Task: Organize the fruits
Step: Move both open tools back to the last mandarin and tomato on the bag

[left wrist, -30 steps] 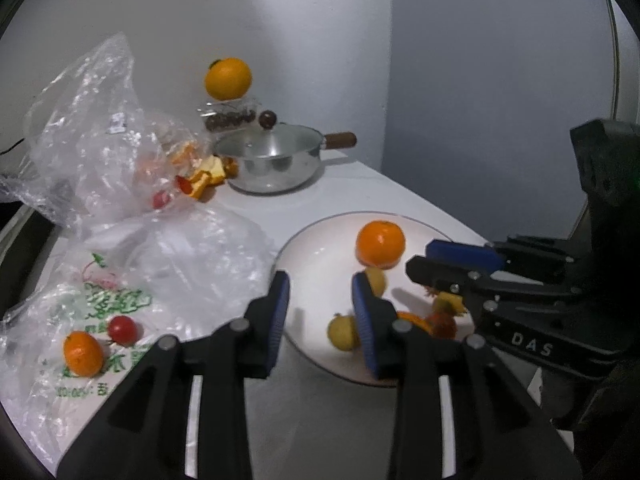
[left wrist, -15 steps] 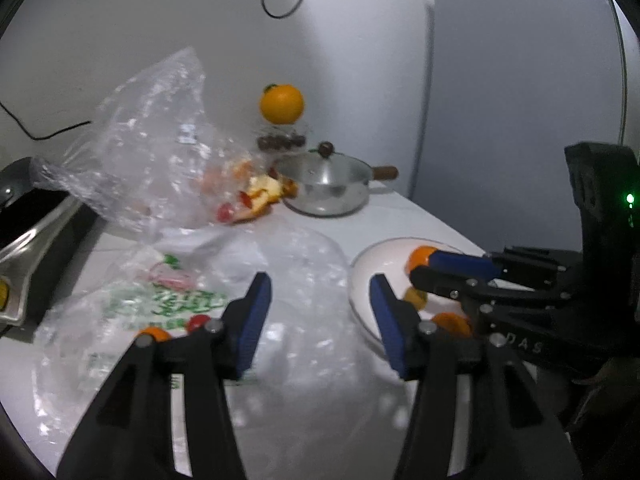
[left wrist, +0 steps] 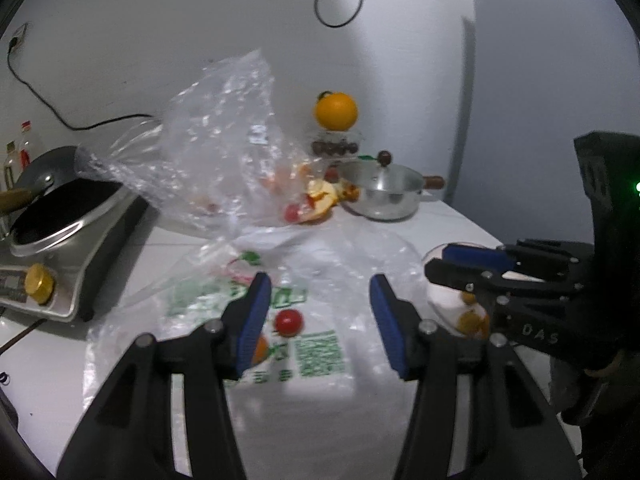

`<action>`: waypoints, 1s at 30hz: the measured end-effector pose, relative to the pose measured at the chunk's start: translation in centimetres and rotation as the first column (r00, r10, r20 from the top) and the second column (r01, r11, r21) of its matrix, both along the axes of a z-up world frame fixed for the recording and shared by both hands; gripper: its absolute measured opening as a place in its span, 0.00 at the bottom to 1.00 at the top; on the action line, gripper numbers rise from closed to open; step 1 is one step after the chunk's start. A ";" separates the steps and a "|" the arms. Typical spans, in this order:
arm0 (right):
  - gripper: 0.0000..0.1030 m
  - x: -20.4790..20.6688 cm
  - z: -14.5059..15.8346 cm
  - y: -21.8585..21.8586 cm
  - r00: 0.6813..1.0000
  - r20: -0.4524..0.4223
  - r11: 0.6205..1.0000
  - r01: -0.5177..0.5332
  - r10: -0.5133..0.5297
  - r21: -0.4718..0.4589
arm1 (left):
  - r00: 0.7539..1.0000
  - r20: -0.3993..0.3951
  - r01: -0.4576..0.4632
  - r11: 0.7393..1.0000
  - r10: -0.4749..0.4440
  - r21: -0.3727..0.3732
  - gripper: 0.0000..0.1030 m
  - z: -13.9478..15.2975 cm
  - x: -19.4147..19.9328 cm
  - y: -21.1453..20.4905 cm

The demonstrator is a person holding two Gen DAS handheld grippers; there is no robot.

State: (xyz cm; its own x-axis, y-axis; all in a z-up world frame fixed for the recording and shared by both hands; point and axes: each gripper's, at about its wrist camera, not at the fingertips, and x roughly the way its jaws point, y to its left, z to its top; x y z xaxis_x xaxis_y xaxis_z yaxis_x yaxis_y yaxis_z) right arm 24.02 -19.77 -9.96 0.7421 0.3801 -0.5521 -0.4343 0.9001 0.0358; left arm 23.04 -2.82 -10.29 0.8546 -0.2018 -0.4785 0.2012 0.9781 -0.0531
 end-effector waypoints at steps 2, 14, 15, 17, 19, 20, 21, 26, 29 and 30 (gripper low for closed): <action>0.25 0.1 0.0 0.8 1.000 -0.002 1.000 -0.009 0.009 -0.005 | 1.000 -0.009 -0.020 1.000 0.020 -0.005 0.51 -0.3 0.1 0.9; 0.32 2.1 -0.4 5.5 0.998 -0.026 0.997 -0.064 0.063 -0.039 | 0.990 -0.109 -0.091 0.996 0.091 0.005 0.52 -3.2 2.4 4.6; 0.32 2.4 -0.6 5.9 0.997 -0.032 0.997 -0.069 0.068 -0.044 | 0.988 -0.124 -0.095 0.995 0.094 0.002 0.52 -3.5 2.7 4.9; 0.32 2.9 -1.1 6.5 0.996 -0.047 0.996 -0.079 0.077 -0.050 | 0.985 -0.141 -0.100 0.995 0.097 -0.017 0.52 -4.0 2.9 5.3; 0.32 3.6 -1.7 7.0 0.995 -0.068 0.995 -0.081 0.077 -0.058 | 0.984 -0.156 -0.098 0.995 0.091 -0.036 0.52 -4.3 3.1 5.7; 0.32 3.9 -2.0 7.2 0.994 -0.081 0.995 -0.083 0.078 -0.058 | 0.982 -0.163 -0.101 0.994 0.094 -0.038 0.52 -4.5 3.3 5.8; 0.32 4.2 -2.2 7.4 0.992 -0.093 0.995 -0.086 0.081 -0.055 | 0.981 -0.168 -0.103 0.994 0.095 -0.039 0.52 -4.6 3.4 5.8; 0.32 5.5 -3.7 8.8 0.982 -0.159 0.992 -0.108 0.098 -0.058 | 0.976 -0.198 -0.105 0.993 0.092 -0.058 0.53 -5.3 4.1 6.3; 0.32 6.2 -4.4 9.7 0.972 -0.202 0.990 -0.131 0.119 -0.047 | 0.970 -0.221 -0.118 0.990 0.098 -0.079 0.53 -5.7 4.4 7.0; 0.32 6.4 -4.7 10.0 0.969 -0.215 0.990 -0.134 0.121 -0.046 | 0.968 -0.229 -0.123 0.989 0.100 -0.086 0.53 -5.9 4.5 7.2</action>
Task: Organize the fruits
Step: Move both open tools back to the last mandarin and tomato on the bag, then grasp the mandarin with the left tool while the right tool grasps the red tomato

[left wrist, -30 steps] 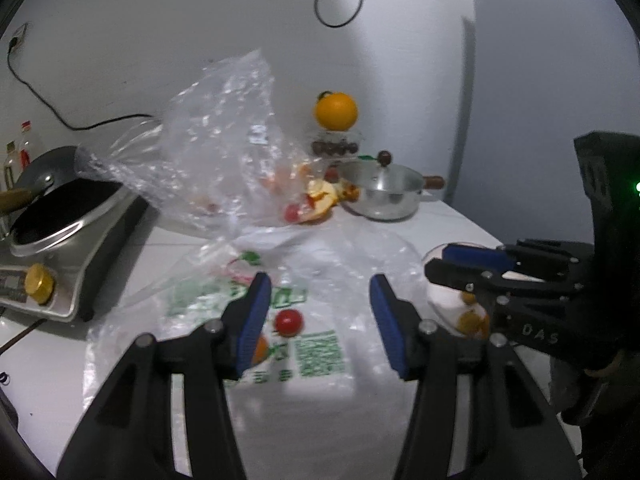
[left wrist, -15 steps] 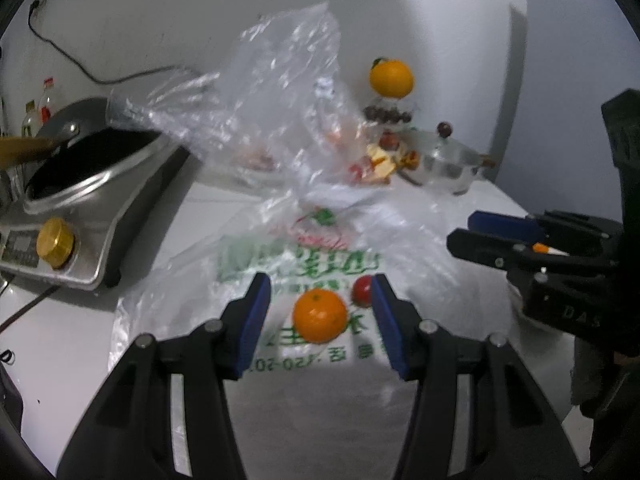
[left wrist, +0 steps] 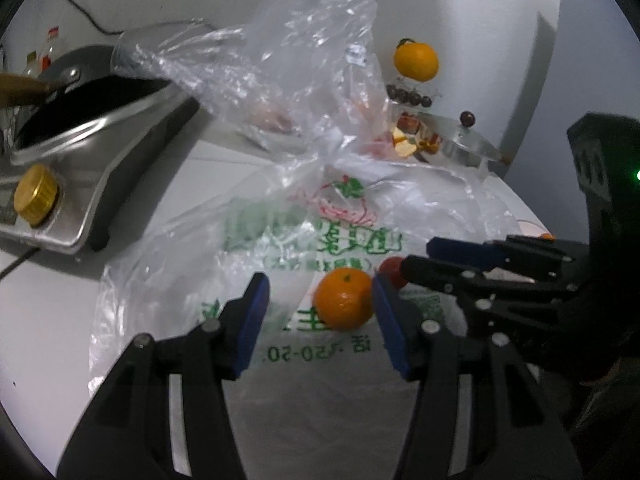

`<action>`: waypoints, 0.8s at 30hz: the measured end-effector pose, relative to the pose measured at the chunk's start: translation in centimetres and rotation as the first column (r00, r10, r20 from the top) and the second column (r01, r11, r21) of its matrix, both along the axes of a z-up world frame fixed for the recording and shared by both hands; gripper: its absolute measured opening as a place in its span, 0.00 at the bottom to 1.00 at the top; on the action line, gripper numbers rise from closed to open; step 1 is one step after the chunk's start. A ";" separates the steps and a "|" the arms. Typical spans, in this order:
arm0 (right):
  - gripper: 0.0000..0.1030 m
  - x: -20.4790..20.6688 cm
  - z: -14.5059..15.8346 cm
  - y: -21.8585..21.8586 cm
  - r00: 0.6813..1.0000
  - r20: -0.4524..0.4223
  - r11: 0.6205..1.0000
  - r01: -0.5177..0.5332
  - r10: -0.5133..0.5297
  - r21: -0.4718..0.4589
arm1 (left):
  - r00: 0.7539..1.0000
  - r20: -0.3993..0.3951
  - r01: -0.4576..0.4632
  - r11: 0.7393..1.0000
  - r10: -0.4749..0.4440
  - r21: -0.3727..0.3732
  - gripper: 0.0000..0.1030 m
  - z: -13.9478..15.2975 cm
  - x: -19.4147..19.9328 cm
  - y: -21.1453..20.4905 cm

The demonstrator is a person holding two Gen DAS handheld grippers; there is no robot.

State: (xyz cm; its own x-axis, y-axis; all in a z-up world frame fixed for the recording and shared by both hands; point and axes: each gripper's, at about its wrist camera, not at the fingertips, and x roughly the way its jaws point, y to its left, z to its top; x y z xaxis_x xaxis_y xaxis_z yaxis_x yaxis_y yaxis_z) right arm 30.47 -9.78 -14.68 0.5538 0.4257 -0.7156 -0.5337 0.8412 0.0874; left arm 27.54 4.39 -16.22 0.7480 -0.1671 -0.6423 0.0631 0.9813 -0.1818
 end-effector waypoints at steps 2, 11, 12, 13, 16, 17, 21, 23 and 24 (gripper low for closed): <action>0.32 0.3 -0.4 0.4 1.000 -0.016 1.000 0.000 0.000 -0.009 | 1.000 -0.007 -0.002 1.000 0.002 -0.006 0.53 -0.2 0.1 0.2; 0.32 1.0 -1.5 1.4 0.999 -0.051 0.999 -0.015 0.013 -0.030 | 1.000 -0.025 0.011 0.999 -0.012 -0.031 0.53 -0.8 0.2 0.2; 0.32 1.0 -1.5 1.5 0.999 -0.048 0.999 -0.018 0.016 -0.035 | 1.000 -0.023 0.015 0.999 -0.016 -0.029 0.53 -0.7 0.2 0.1; 0.31 1.0 -1.5 1.6 0.999 -0.045 0.999 -0.021 0.019 -0.042 | 1.000 -0.019 0.018 0.999 -0.018 -0.027 0.53 -0.5 0.3 0.0; 0.30 1.0 -1.5 1.6 0.999 -0.043 0.999 -0.022 0.020 -0.043 | 1.000 -0.019 0.017 1.000 -0.017 -0.024 0.54 -0.4 0.3 0.0; 0.30 1.1 -1.5 1.6 0.999 -0.045 0.999 -0.022 0.020 -0.039 | 1.000 -0.021 0.015 1.000 -0.016 -0.025 0.54 -0.5 0.3 0.0; 0.30 1.5 -2.0 1.5 0.996 -0.085 1.000 -0.025 0.023 -0.017 | 1.000 -0.026 0.015 1.000 -0.016 -0.014 0.54 -0.5 0.4 0.0; 0.30 1.4 -2.0 1.6 0.997 -0.080 0.999 -0.025 0.024 -0.021 | 1.000 -0.028 0.012 1.000 -0.013 -0.009 0.54 -0.5 0.5 0.1; 0.30 1.3 -2.0 1.7 0.997 -0.077 0.999 -0.028 0.026 -0.022 | 0.999 -0.032 0.011 1.000 -0.011 -0.006 0.54 -0.5 0.6 0.0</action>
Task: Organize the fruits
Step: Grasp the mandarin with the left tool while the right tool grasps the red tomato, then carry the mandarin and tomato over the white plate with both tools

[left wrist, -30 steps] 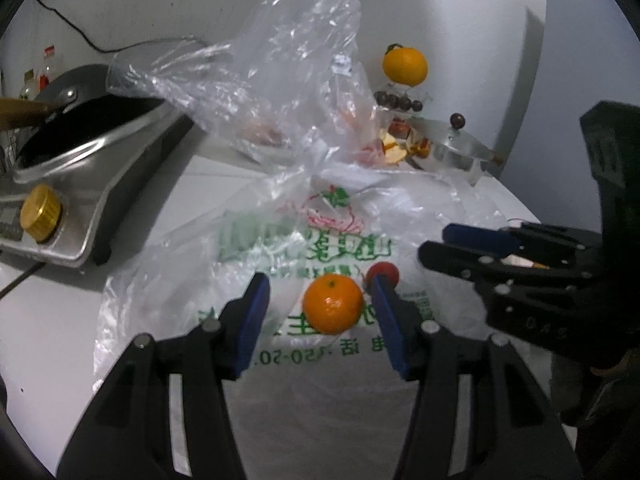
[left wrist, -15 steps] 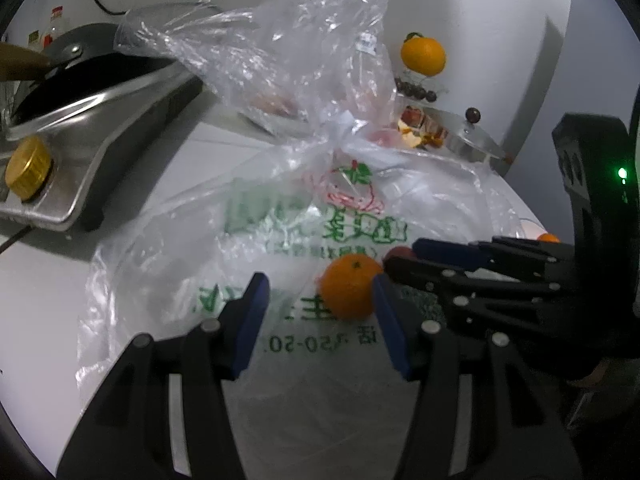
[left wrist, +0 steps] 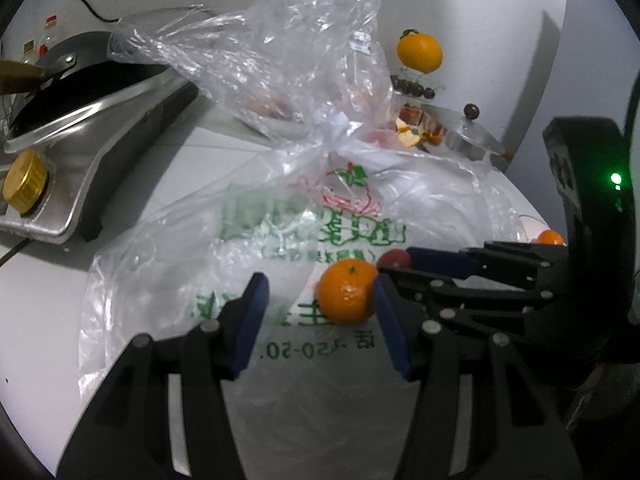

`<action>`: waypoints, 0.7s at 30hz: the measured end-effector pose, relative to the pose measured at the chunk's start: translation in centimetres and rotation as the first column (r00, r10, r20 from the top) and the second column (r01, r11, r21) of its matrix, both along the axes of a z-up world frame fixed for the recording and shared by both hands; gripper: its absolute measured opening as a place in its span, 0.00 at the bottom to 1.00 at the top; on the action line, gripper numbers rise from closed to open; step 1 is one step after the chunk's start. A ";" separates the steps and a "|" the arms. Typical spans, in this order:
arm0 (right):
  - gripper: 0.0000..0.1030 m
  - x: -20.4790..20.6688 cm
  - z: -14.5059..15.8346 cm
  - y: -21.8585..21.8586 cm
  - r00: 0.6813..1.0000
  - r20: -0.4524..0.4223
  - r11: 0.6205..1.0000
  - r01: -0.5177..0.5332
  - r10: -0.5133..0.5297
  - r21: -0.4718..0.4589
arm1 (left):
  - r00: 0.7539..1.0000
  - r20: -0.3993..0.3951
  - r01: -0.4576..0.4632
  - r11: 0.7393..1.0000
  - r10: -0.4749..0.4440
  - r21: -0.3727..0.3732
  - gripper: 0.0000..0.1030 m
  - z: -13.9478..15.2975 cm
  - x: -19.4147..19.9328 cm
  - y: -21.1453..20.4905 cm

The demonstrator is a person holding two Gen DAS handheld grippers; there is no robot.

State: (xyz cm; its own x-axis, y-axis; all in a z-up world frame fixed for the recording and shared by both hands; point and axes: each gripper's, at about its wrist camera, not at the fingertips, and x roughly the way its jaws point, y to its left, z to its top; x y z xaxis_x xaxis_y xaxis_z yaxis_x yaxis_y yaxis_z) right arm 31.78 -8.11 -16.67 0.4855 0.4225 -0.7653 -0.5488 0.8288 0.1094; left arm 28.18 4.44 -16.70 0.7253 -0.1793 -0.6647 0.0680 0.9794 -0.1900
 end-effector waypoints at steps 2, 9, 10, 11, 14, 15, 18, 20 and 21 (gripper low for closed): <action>0.30 -0.1 0.2 -0.1 1.000 0.009 1.000 0.000 0.000 0.004 | 1.000 -0.004 0.001 1.000 -0.001 0.008 0.54 0.0 0.2 -0.1; 0.30 -0.9 2.1 -1.6 0.997 0.073 1.000 0.025 -0.025 0.009 | 1.000 0.008 0.019 0.999 -0.019 0.039 0.54 0.5 0.8 -1.1; 0.30 -1.0 2.3 -1.9 0.997 0.077 1.000 0.029 -0.030 0.012 | 1.000 0.010 0.023 0.999 -0.024 0.042 0.54 0.5 0.9 -1.3; 0.30 -1.1 2.5 -2.3 0.996 0.080 0.999 0.035 -0.037 0.018 | 1.000 0.012 0.028 0.999 -0.029 0.040 0.54 0.5 1.0 -1.5; 0.30 -1.5 3.1 -3.4 0.995 0.090 0.998 0.049 -0.051 0.030 | 0.999 -0.022 0.027 0.999 -0.026 0.026 0.54 -0.1 1.7 -1.6; 0.30 -1.8 3.3 -3.7 0.994 0.096 0.998 0.051 -0.054 0.036 | 0.999 -0.026 0.028 0.999 -0.027 0.029 0.54 -0.3 1.8 -1.7; 0.30 -2.6 4.1 -4.7 0.991 0.119 0.998 0.051 -0.056 0.046 | 0.998 -0.043 0.041 0.998 -0.039 0.045 0.54 -0.7 2.1 -2.1; 0.30 -3.0 4.3 -5.0 0.990 0.132 0.998 0.053 -0.058 0.045 | 0.998 -0.053 0.042 0.996 -0.038 0.074 0.53 -1.0 2.4 -2.5; 0.30 -3.2 4.5 -5.3 0.989 0.137 0.997 0.053 -0.059 0.048 | 0.997 -0.058 0.049 0.996 -0.045 0.080 0.50 -1.1 2.5 -2.7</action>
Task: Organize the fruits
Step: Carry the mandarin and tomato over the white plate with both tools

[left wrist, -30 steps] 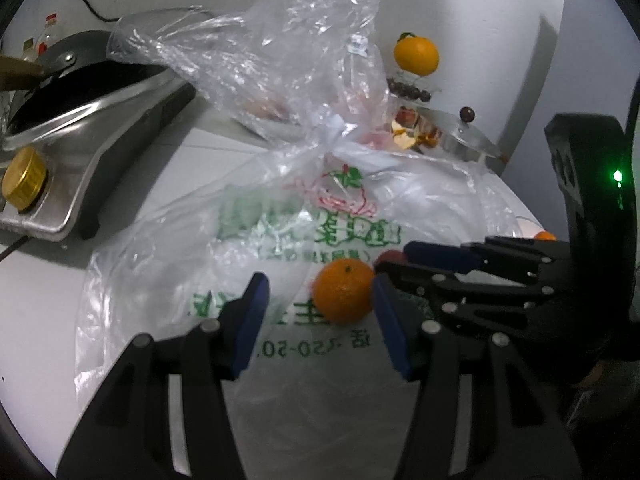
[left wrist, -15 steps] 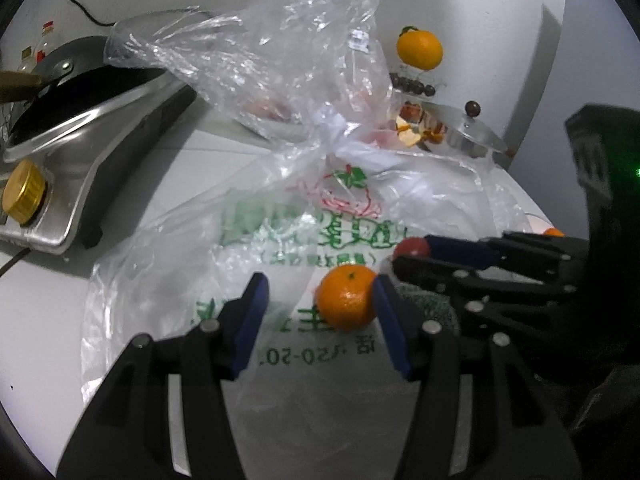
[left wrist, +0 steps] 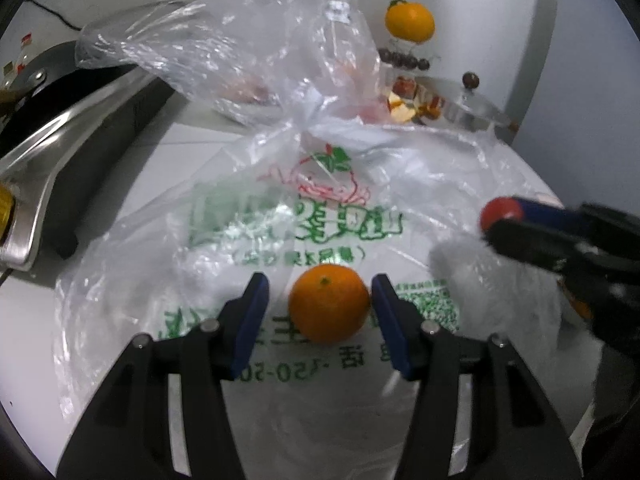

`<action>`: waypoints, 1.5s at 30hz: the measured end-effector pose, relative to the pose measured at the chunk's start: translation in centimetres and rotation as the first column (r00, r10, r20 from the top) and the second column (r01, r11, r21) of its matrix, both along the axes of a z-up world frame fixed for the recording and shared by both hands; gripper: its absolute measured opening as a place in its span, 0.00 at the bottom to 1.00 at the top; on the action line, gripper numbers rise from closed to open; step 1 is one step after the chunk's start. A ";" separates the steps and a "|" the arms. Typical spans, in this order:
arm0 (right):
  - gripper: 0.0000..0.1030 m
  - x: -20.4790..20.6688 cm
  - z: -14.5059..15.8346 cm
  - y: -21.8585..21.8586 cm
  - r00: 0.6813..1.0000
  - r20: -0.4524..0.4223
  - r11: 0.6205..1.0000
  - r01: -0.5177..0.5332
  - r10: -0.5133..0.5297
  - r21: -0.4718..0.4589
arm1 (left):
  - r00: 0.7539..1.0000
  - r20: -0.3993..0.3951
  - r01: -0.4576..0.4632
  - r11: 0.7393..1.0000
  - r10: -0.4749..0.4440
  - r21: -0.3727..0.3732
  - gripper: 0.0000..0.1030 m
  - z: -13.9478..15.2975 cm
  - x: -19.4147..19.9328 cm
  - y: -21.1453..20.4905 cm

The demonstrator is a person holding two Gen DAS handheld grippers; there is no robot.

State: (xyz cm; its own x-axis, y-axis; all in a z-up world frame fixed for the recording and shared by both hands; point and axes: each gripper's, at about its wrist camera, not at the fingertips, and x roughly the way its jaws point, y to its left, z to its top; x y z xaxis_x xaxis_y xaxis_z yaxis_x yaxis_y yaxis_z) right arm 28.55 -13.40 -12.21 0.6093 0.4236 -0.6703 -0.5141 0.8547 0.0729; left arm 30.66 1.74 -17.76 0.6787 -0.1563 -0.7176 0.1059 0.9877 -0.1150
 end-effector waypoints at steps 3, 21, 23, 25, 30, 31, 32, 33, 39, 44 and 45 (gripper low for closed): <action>0.30 -0.8 0.4 -1.0 1.000 0.014 1.000 0.002 -0.002 0.015 | 1.000 0.016 0.017 1.000 -0.018 0.016 0.41 0.1 -0.2 -0.3; 0.30 -4.0 1.5 -9.8 0.985 0.096 0.990 0.143 -0.144 0.021 | 0.986 0.158 0.055 0.998 -0.057 0.020 0.41 4.9 -3.9 -4.4; 0.30 -4.4 1.5 -10.7 0.983 0.100 0.988 0.155 -0.157 0.027 | 0.984 0.169 0.058 0.998 -0.060 0.018 0.41 5.2 -4.1 -4.8; 0.30 -4.6 1.6 -11.4 0.981 0.103 0.987 0.160 -0.163 0.032 | 0.980 0.182 0.075 0.997 -0.077 0.021 0.41 5.5 -4.3 -5.7; 0.30 -5.1 1.6 -12.9 0.979 0.108 0.985 0.171 -0.174 0.039 | 0.973 0.188 0.124 0.991 -0.130 0.043 0.41 5.9 -4.6 -8.5; 0.30 -5.3 1.5 -13.2 0.978 0.109 0.984 0.174 -0.178 0.042 | 0.971 0.190 0.137 0.990 -0.143 0.046 0.41 6.0 -4.6 -9.2; 0.30 -5.4 1.5 -13.6 0.977 0.109 0.983 0.178 -0.181 0.043 | 0.969 0.192 0.148 0.988 -0.154 0.048 0.41 6.1 -4.7 -9.8; 0.30 -5.5 1.5 -13.9 0.977 0.109 0.982 0.181 -0.185 0.046 | 0.966 0.193 0.165 0.985 -0.171 0.049 0.41 6.2 -4.7 -10.5; 0.30 -5.5 1.1 -15.4 0.975 0.098 0.980 0.196 -0.200 0.047 | 0.955 0.185 0.225 0.973 -0.231 0.054 0.41 6.0 -4.7 -13.8; 0.30 -5.5 0.4 -16.7 0.974 0.080 0.977 0.210 -0.213 0.046 | 0.944 0.179 0.268 0.961 -0.276 0.069 0.41 5.7 -4.4 -16.0; 0.30 -5.6 0.2 -16.9 0.974 0.078 0.976 0.212 -0.215 0.047 | 0.944 0.177 0.272 0.960 -0.280 0.068 0.41 5.6 -4.2 -16.3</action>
